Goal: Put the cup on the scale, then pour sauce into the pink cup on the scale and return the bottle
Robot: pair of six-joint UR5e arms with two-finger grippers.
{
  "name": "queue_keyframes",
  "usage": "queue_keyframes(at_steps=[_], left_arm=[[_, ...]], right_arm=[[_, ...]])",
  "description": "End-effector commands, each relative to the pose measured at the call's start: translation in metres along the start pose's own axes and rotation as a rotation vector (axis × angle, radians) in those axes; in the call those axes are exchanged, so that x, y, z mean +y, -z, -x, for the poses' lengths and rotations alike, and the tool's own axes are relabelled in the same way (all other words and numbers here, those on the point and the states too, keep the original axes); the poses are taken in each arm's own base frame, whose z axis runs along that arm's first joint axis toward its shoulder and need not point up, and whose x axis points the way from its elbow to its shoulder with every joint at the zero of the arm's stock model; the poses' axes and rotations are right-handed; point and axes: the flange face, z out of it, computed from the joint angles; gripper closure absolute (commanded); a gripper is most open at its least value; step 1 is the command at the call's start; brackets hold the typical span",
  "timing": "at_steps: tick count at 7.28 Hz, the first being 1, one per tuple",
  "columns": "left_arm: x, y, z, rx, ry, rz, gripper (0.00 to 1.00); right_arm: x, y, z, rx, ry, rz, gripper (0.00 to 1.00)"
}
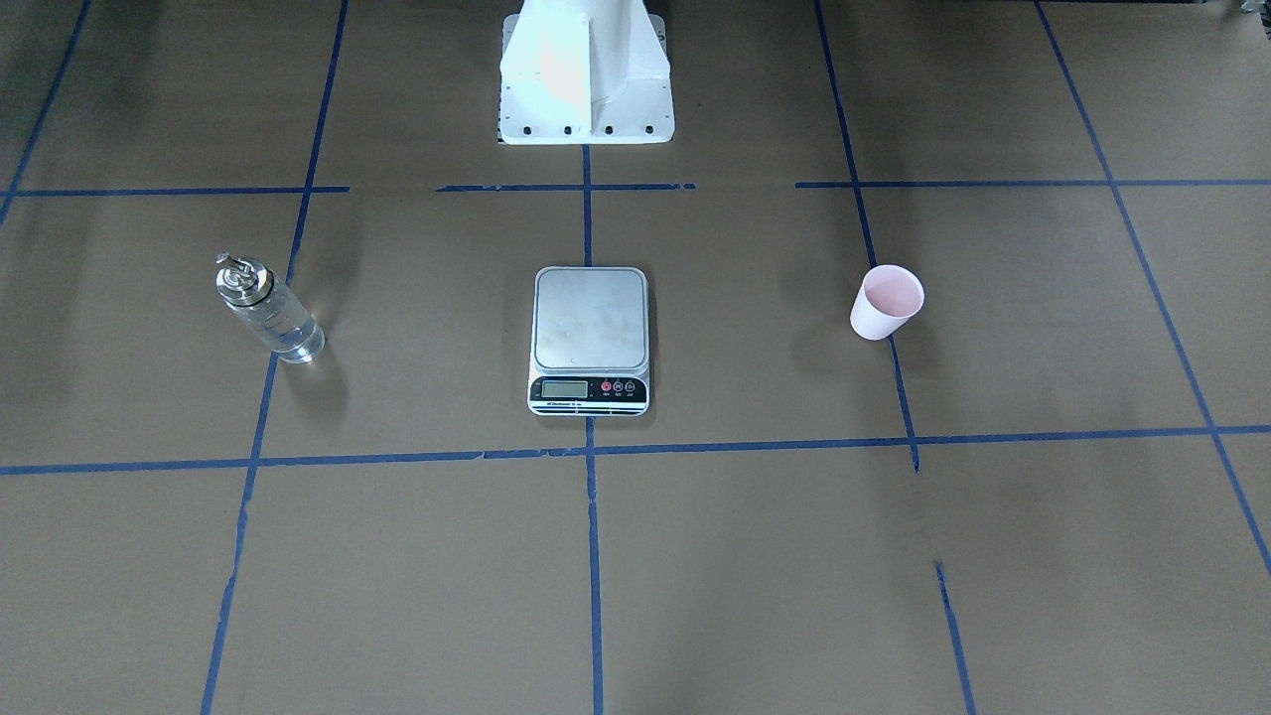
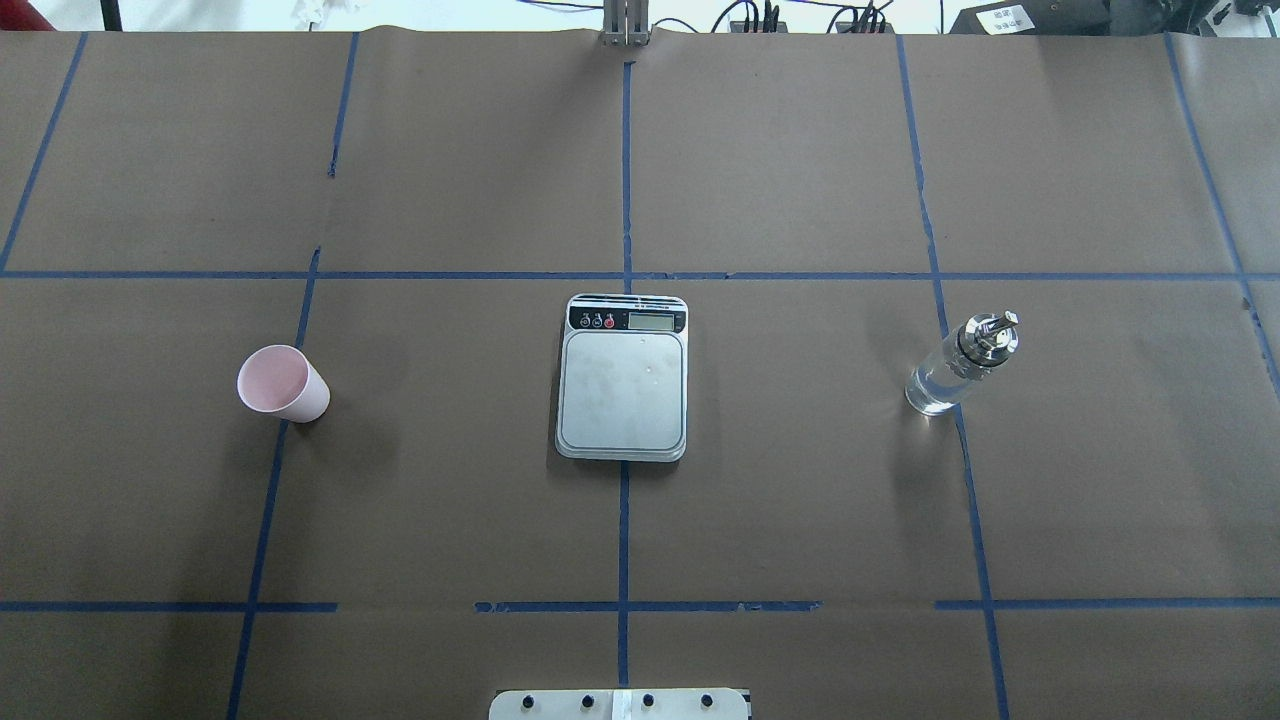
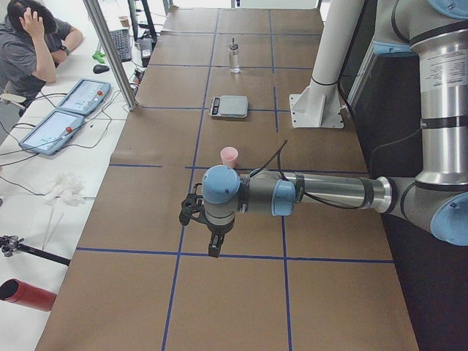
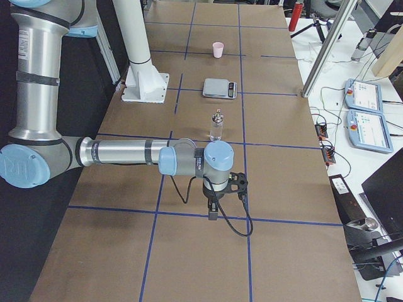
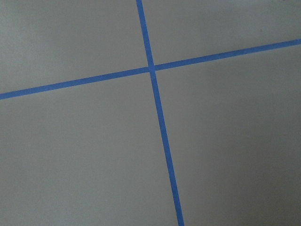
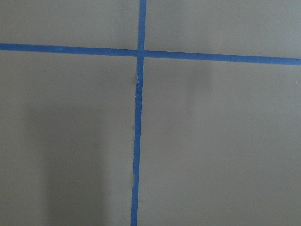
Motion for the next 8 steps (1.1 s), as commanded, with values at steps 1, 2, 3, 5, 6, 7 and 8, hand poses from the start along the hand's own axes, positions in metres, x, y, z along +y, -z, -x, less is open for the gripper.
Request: queue_keyframes(at_steps=[1, 2, 3, 5, 6, 7, 8], left_arm=[[-0.004, 0.003, -0.003, -0.009, -0.029, -0.025, 0.0], [-0.002, 0.002, -0.001, -0.009, -0.026, -0.024, 0.0], [-0.003, 0.003, -0.002, -0.009, -0.03, -0.026, 0.0], [-0.012, 0.013, -0.013, -0.018, -0.121, -0.116, 0.0], [-0.02, 0.023, -0.022, -0.036, -0.213, -0.202, 0.0], [-0.028, 0.036, -0.035, -0.051, -0.323, -0.306, 0.0], [-0.035, 0.048, -0.047, -0.067, -0.449, -0.425, 0.0]], right_arm=[[-0.001, -0.002, 0.003, 0.001, 0.006, 0.005, 0.0], [-0.002, -0.004, 0.008, 0.0, 0.018, 0.008, 0.0], [-0.006, -0.007, 0.019, -0.001, 0.042, 0.014, 0.0], [-0.036, 0.002, 0.065, -0.004, 0.132, -0.01, 0.0], [-0.054, 0.032, 0.092, -0.001, 0.185, -0.076, 0.0], [-0.068, 0.046, 0.106, -0.005, 0.227, -0.127, 0.0], [-0.07, 0.05, 0.11, -0.013, 0.282, -0.198, 0.0]])
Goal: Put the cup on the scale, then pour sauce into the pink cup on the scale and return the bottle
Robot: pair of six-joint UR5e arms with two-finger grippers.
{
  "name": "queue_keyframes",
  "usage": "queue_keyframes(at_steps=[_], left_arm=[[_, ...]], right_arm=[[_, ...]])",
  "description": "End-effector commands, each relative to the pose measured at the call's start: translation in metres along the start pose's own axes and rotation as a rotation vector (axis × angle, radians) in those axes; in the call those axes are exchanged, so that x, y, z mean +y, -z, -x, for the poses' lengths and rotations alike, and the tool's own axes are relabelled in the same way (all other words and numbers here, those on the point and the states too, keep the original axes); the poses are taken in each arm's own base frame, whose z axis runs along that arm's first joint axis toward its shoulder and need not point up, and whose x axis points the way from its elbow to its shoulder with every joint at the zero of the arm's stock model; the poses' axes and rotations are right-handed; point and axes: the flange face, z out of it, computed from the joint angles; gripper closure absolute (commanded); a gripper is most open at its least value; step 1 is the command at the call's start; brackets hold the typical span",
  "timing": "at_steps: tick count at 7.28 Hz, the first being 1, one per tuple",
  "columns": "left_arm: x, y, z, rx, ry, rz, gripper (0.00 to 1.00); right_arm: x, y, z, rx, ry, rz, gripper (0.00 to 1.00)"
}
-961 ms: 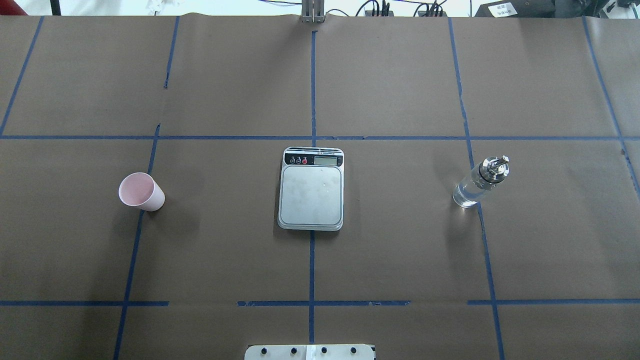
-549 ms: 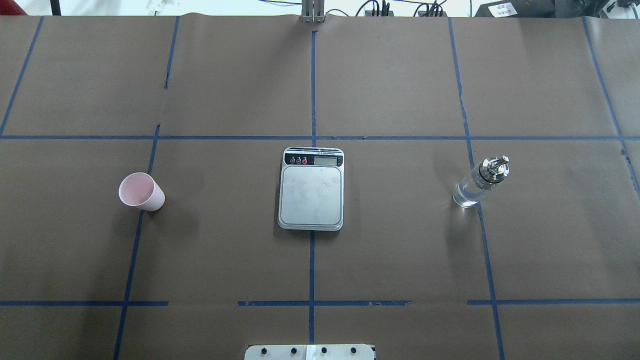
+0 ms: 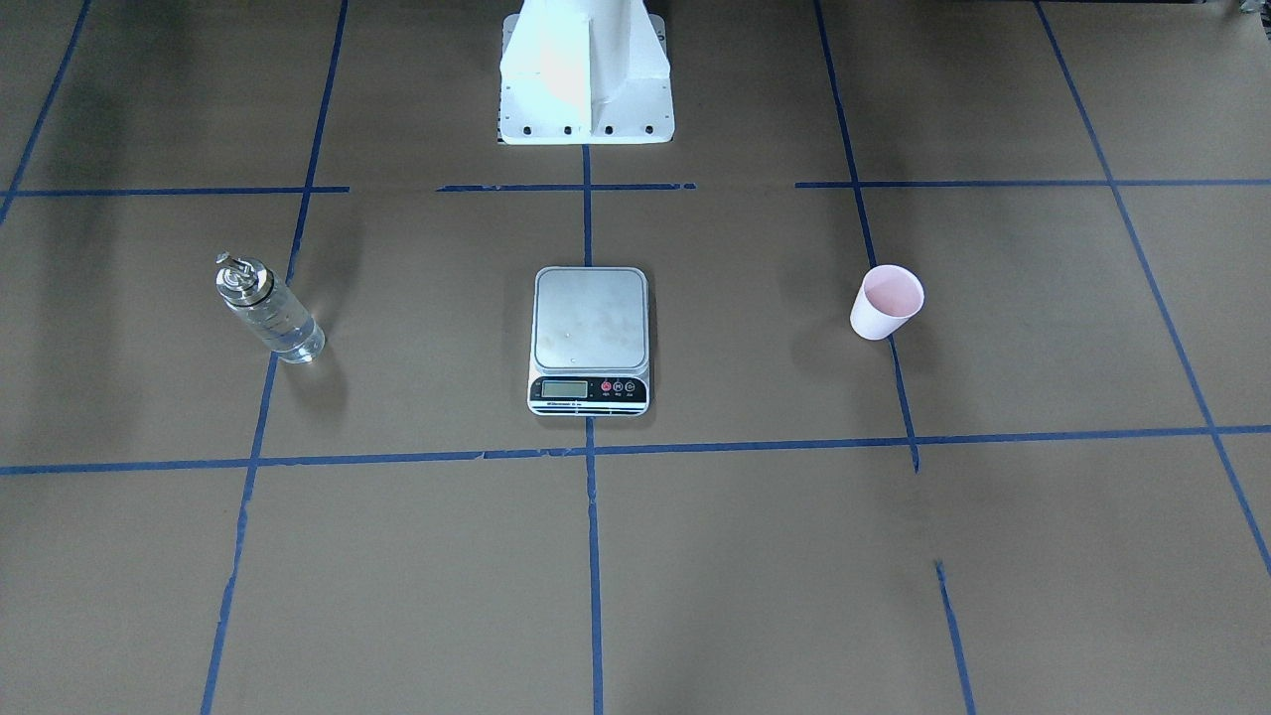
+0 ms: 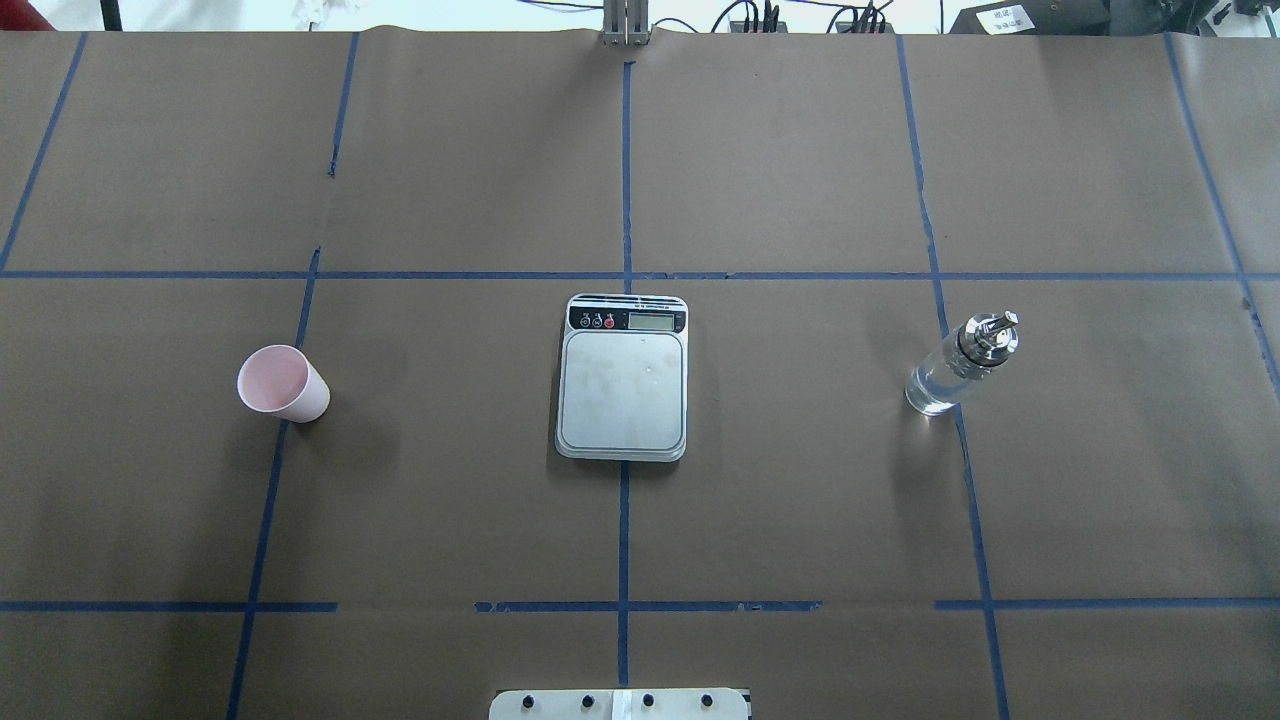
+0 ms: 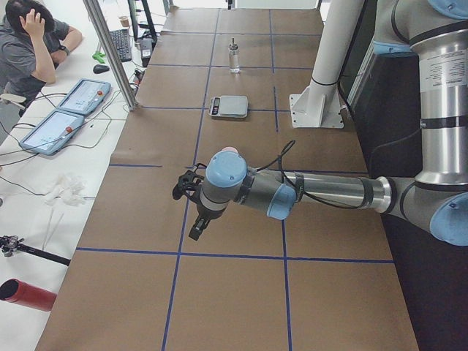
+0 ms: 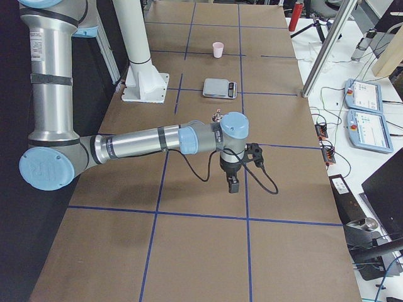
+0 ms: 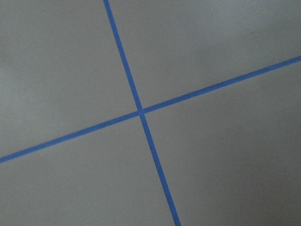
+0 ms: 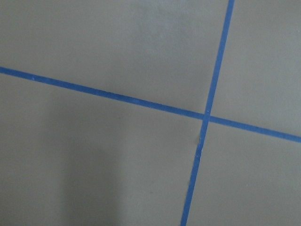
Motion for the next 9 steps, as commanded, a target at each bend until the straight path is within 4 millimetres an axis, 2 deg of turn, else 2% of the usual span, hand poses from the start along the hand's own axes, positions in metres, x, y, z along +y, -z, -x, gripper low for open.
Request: queue_keyframes(at_steps=[1, 2, 3, 4, 5, 6, 7, 8, 9], left_arm=[[-0.025, 0.004, -0.004, -0.023, -0.215, -0.2, 0.0], [-0.032, -0.005, 0.002, 0.024, -0.224, -0.206, 0.0], [-0.031, -0.009, 0.005, 0.04, -0.229, -0.21, 0.0], [-0.028, -0.008, 0.0, 0.048, -0.253, -0.243, 0.0], [-0.038, -0.032, -0.032, 0.181, -0.16, -0.2, 0.0], [-0.056, -0.062, -0.08, 0.259, -0.026, -0.136, 0.0], [-0.08, -0.073, -0.126, 0.172, 0.081, -0.166, 0.0], [-0.092, -0.091, -0.175, 0.128, 0.178, -0.186, 0.0], [-0.094, -0.11, -0.219, 0.129, 0.263, -0.182, 0.0]], right_arm=[[-0.006, 0.009, 0.007, -0.005, 0.083, -0.115, 0.0], [-0.005, 0.009, 0.008, -0.004, 0.105, -0.142, 0.0], [-0.005, 0.01, 0.009, -0.006, 0.108, -0.15, 0.0], [-0.007, 0.017, 0.015, -0.005, 0.126, -0.166, 0.0], [-0.009, 0.021, 0.019, -0.007, 0.143, -0.19, 0.0], [-0.008, 0.021, 0.02, -0.024, 0.143, -0.188, 0.0], [-0.007, 0.019, 0.019, -0.033, 0.141, -0.184, 0.0], [-0.007, 0.018, 0.019, -0.035, 0.139, -0.181, 0.0], [-0.006, 0.017, 0.018, -0.035, 0.138, -0.18, 0.0]])
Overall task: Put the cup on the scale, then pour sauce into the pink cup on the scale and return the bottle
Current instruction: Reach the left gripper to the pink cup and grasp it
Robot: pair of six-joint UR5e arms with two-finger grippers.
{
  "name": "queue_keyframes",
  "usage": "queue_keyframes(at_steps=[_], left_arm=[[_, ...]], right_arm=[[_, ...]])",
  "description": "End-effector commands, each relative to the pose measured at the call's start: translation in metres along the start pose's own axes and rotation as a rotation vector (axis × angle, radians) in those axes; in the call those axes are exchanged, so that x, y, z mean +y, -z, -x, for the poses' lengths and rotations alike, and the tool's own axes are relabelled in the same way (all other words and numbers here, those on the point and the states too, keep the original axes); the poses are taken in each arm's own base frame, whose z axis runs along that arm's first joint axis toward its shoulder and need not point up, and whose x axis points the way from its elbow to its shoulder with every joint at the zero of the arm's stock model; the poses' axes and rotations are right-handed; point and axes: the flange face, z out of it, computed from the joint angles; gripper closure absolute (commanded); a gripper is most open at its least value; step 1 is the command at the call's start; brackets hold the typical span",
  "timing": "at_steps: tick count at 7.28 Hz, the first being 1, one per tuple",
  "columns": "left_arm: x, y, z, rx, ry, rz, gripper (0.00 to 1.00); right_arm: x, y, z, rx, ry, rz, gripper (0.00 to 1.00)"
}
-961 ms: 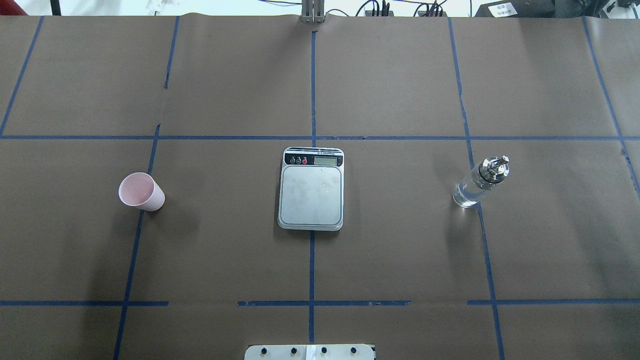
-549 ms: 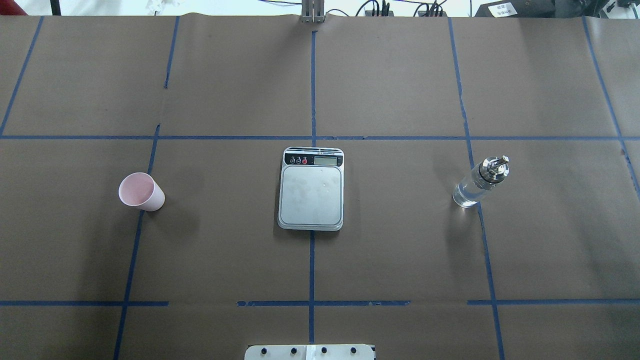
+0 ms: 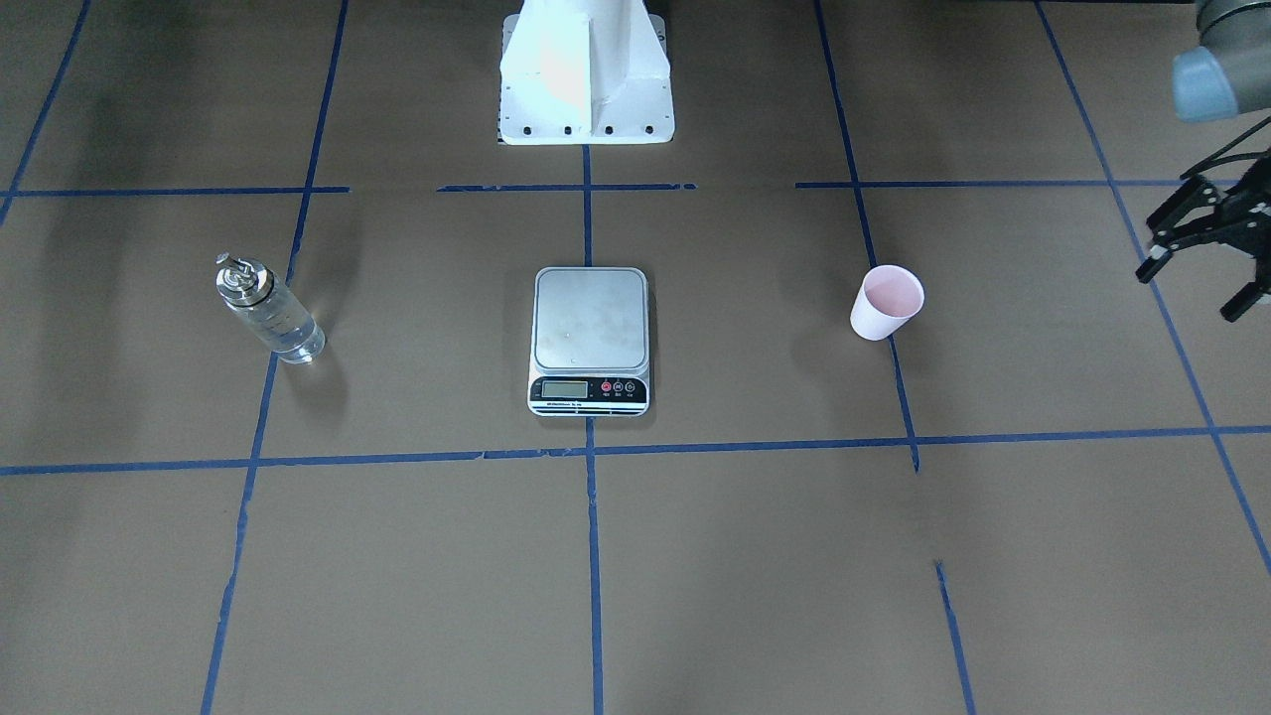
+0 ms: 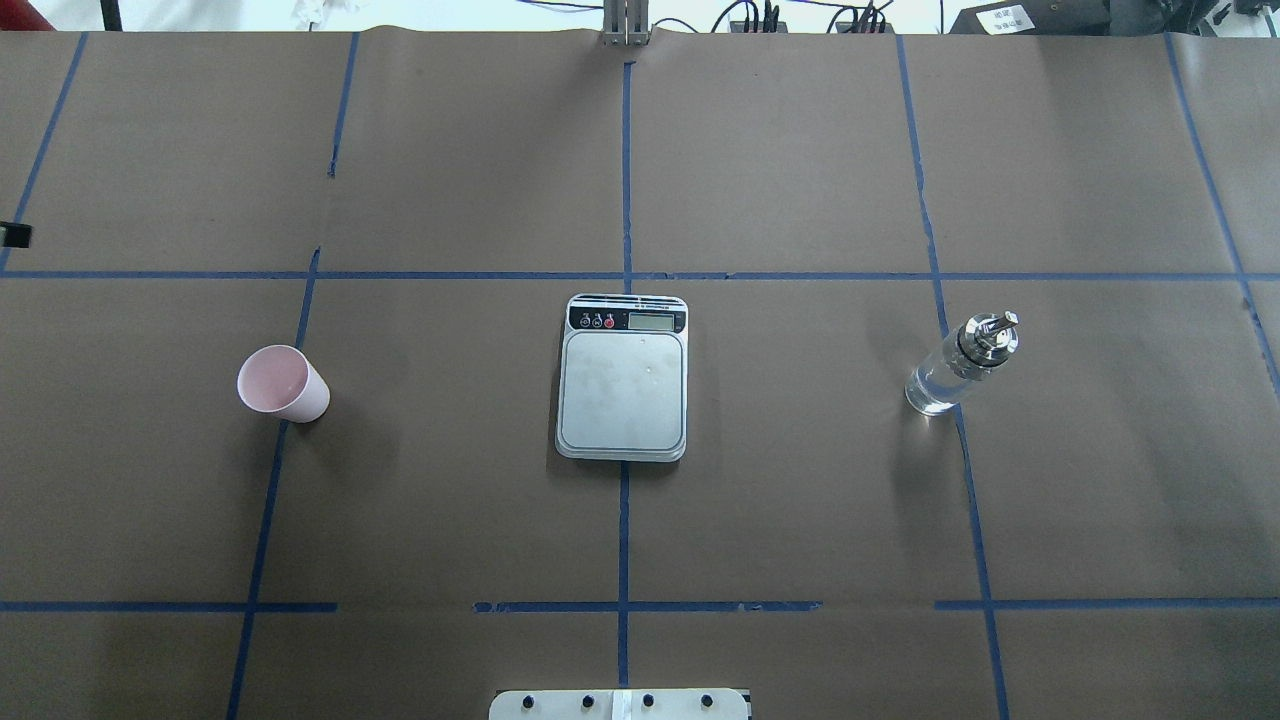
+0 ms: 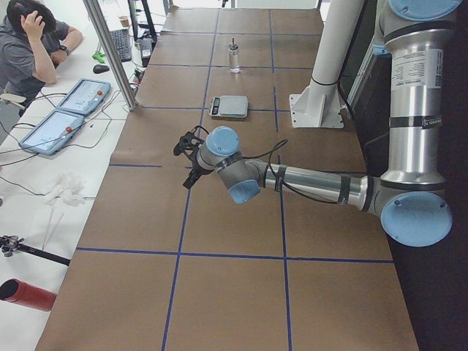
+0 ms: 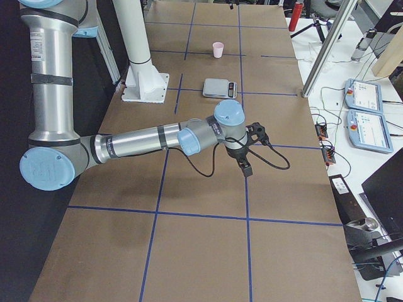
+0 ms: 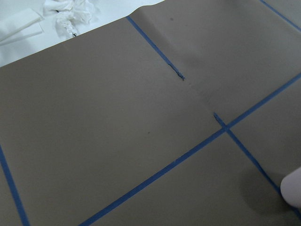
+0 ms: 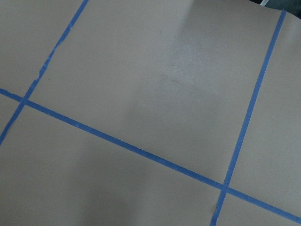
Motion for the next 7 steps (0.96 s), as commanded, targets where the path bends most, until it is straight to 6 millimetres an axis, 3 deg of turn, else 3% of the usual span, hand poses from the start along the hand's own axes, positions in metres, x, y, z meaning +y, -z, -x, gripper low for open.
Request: queue_keyframes(at_steps=[1, 2, 3, 4, 7], left_arm=[[0.017, -0.051, -0.084, -0.015, 0.179, -0.01, 0.05], [0.03, -0.067, -0.106, -0.006, 0.274, 0.01, 0.34], [0.046, -0.087, -0.129, -0.017, 0.32, 0.017, 0.4], [0.057, -0.098, -0.148, -0.013, 0.327, 0.024, 0.4], [0.075, -0.111, -0.168, -0.002, 0.301, 0.056, 0.4]], right_arm=[[0.004, -0.002, -0.001, -0.002, -0.005, 0.005, 0.0], [0.004, -0.002, -0.002, -0.001, -0.006, 0.006, 0.0], [0.004, -0.002, -0.002, -0.002, -0.006, 0.006, 0.0], [0.004, -0.002, -0.002, -0.002, -0.006, 0.006, 0.0], [0.005, -0.002, -0.002, -0.001, -0.007, 0.007, 0.0]])
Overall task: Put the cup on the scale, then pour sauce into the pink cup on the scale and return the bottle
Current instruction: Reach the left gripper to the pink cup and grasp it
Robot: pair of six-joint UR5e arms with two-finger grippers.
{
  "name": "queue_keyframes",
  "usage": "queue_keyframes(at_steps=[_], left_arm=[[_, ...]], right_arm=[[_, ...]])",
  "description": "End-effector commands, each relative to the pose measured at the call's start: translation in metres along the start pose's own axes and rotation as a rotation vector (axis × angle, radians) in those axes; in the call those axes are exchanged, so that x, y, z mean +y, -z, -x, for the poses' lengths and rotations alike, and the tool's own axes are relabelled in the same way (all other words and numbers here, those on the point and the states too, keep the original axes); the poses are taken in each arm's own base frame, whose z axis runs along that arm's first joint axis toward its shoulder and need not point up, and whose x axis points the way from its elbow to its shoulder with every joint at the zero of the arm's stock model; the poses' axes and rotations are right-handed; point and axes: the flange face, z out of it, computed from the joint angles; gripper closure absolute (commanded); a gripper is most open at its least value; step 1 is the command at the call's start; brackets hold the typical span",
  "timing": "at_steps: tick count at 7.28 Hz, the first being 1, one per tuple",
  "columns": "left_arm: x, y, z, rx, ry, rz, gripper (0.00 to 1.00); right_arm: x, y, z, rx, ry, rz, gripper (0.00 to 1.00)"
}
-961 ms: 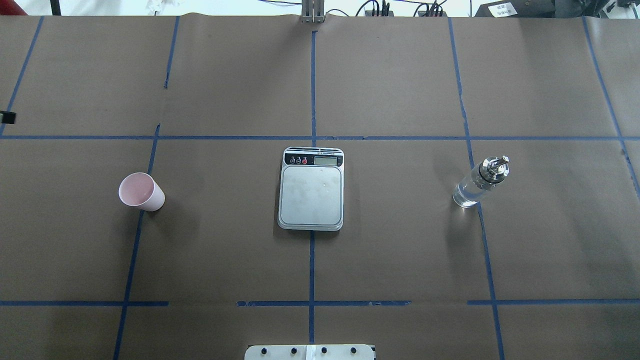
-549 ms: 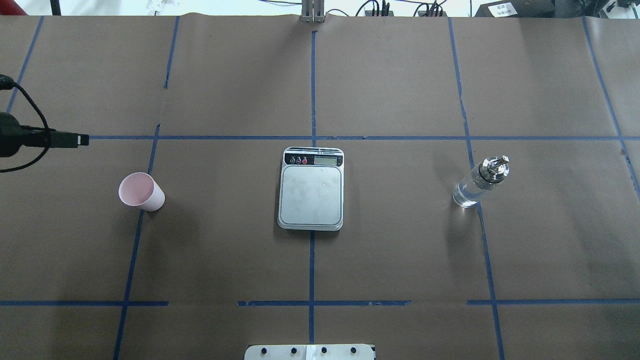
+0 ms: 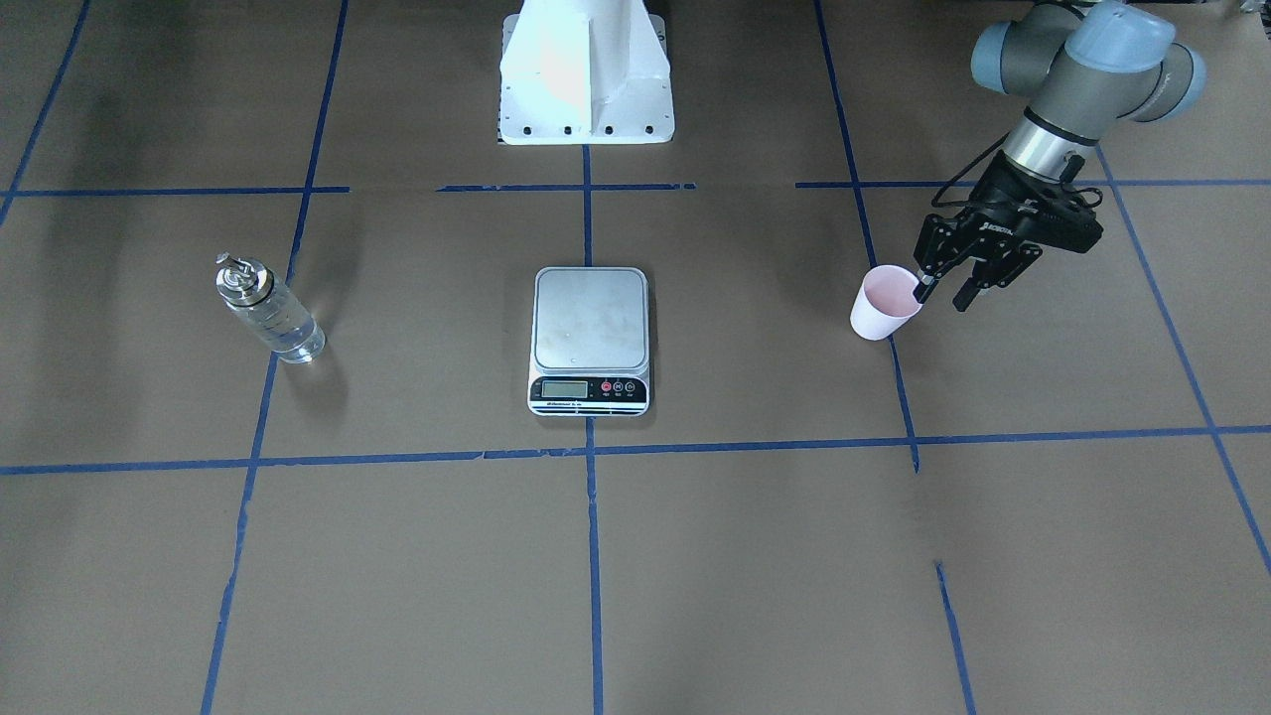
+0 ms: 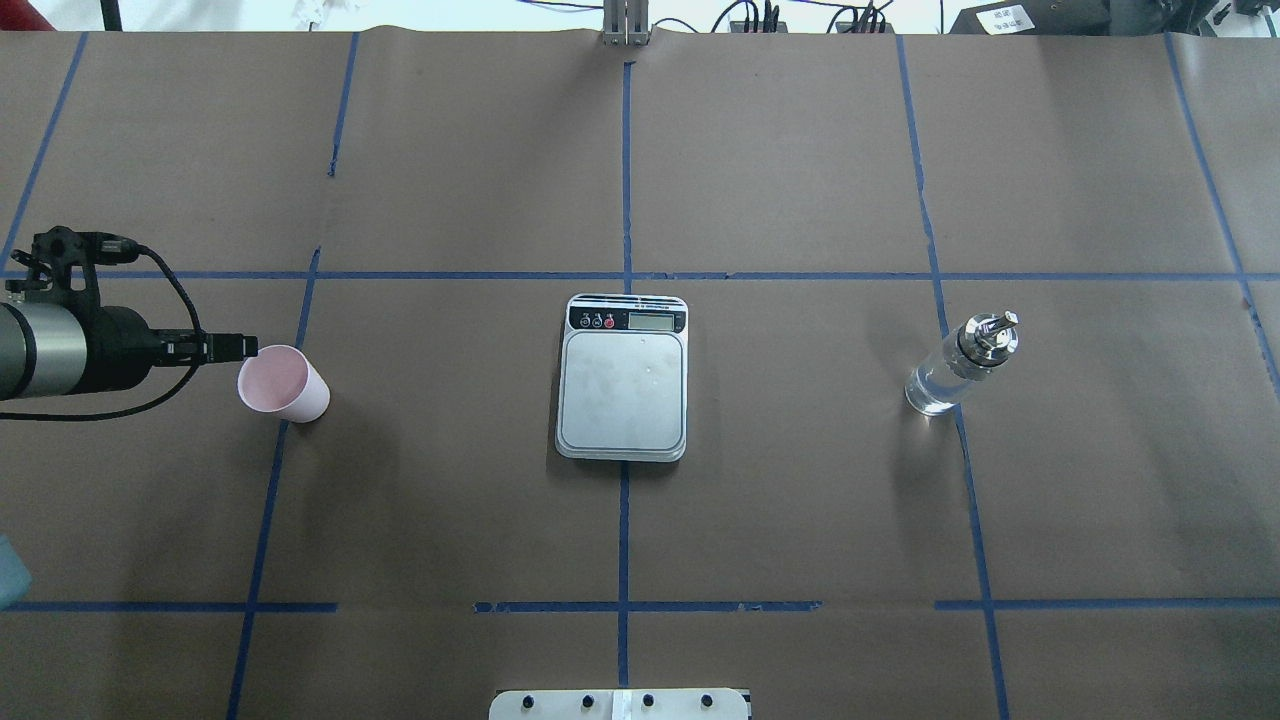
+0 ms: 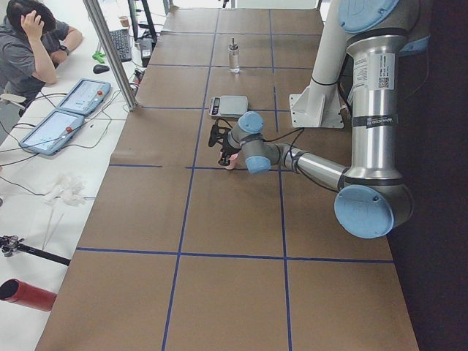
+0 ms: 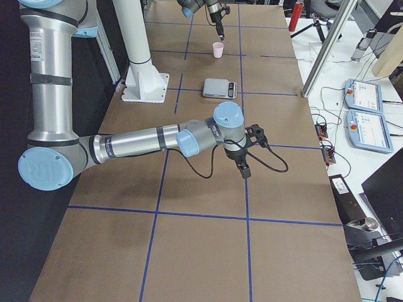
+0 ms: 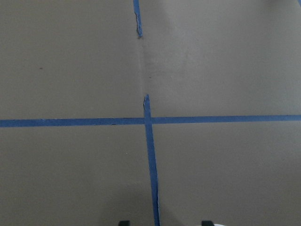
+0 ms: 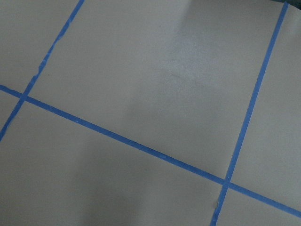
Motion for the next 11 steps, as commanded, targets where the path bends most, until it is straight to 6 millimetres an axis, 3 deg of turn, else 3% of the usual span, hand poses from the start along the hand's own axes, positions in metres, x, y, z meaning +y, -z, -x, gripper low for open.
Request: queue_keyframes(at_steps=[1, 2, 4, 7, 8, 9, 10, 11], left_arm=[[0.018, -0.012, -0.01, -0.006, -0.02, 0.01, 0.4], [0.021, -0.016, -0.008, -0.014, -0.021, 0.016, 0.48], [0.022, -0.017, -0.007, -0.022, -0.02, 0.021, 0.97], [0.021, -0.015, -0.013, -0.02, -0.023, 0.022, 1.0], [0.015, -0.007, -0.029, -0.021, -0.027, 0.026, 1.0], [0.003, 0.005, -0.068, -0.029, -0.024, 0.038, 1.0], [-0.022, 0.007, -0.122, -0.046, -0.005, 0.046, 1.0], [-0.043, 0.0, -0.192, -0.067, 0.046, 0.067, 1.0]], right_arm=[[0.0, 0.0, 0.0, 0.0, 0.0, 0.0, 0.0], [0.0, 0.0, 0.0, 0.0, 0.0, 0.0, 0.0], [0.002, -0.001, -0.001, 0.0, -0.005, 0.004, 0.0], [0.004, -0.002, -0.002, 0.0, -0.005, 0.006, 0.0], [0.007, -0.003, -0.002, 0.0, -0.008, 0.009, 0.0], [0.008, -0.003, -0.003, -0.001, -0.009, 0.011, 0.0], [0.008, -0.003, -0.003, -0.001, -0.01, 0.012, 0.0], [0.008, -0.003, -0.003, -0.004, -0.011, 0.012, 0.0]])
